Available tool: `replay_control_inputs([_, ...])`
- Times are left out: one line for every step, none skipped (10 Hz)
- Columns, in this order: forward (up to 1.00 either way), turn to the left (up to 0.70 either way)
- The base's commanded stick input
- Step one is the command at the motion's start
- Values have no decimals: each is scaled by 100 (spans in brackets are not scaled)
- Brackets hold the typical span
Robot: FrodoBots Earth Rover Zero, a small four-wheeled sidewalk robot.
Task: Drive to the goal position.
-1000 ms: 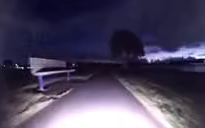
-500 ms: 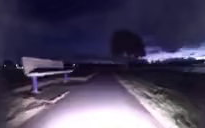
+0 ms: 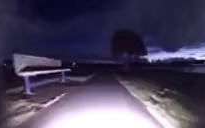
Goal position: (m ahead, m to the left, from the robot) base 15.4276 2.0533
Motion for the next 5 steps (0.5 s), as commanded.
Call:
replay_control_inputs([70,0])
replay_control_inputs([70,0])
replay_control_inputs([70,0])
replay_control_inputs([70,0])
replay_control_inputs([70,0])
